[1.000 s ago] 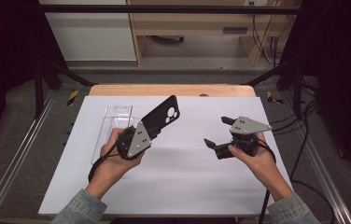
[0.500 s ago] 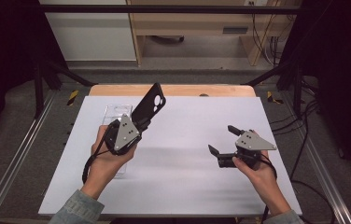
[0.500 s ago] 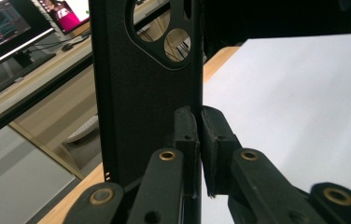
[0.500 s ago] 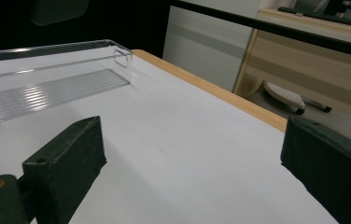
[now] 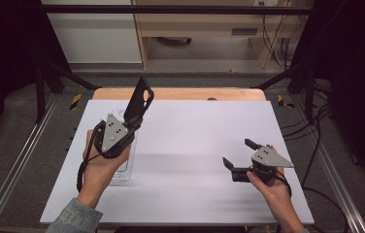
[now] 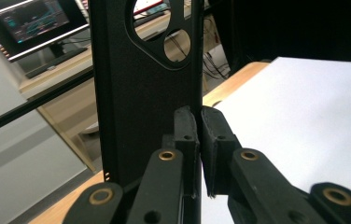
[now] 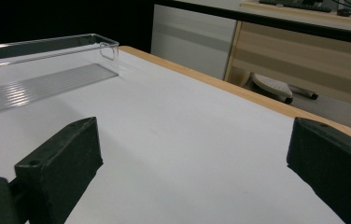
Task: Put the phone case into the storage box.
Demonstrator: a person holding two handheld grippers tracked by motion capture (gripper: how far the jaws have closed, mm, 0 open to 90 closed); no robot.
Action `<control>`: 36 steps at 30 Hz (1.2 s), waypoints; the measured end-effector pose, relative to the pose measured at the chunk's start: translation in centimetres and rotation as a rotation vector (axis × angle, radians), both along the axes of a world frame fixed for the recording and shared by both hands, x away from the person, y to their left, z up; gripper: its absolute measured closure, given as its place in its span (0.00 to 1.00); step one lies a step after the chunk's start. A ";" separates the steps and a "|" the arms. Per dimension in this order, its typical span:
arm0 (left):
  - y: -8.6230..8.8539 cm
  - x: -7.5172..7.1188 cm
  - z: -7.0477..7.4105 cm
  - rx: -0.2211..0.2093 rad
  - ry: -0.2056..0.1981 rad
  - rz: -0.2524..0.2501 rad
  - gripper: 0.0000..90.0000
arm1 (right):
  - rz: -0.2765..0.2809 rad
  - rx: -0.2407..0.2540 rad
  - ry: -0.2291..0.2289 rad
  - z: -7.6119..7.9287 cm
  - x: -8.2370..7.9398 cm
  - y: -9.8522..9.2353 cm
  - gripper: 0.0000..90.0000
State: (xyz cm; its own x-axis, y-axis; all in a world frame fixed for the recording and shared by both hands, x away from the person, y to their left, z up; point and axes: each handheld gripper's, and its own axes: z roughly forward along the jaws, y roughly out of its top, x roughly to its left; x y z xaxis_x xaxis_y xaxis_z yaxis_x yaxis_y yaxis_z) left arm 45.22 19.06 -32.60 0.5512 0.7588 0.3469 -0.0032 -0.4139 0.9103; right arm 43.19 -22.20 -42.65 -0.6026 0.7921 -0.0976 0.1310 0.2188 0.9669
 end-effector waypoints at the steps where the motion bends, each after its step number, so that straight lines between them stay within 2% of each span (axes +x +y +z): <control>1: 0.1 -0.1 0.1 -0.007 -0.002 0.010 0.95 | -0.001 0.001 0.001 -0.1 -0.1 -0.1 0.04; 5: 0.6 -0.4 0.4 -0.034 -0.004 0.043 0.95 | -0.022 0.004 -0.006 -0.4 -0.3 -0.5 0.03; 9: 1.3 -0.6 0.7 -0.057 -0.007 0.083 0.95 | -0.054 0.004 -0.031 -0.8 -0.4 -0.9 0.03; 18: 2.7 -1.2 1.1 -0.107 -0.048 0.159 0.95 | -0.103 0.018 -0.056 -1.3 -1.2 -1.5 0.04; 29: 3.4 -2.2 1.2 -0.147 -0.055 0.198 0.95 | -0.119 0.009 -0.064 -1.7 -1.9 -1.9 0.04; 36: 3.6 -2.5 1.1 -0.174 -0.052 0.215 0.95 | -0.124 0.027 -0.076 -2.0 -2.2 -2.2 0.04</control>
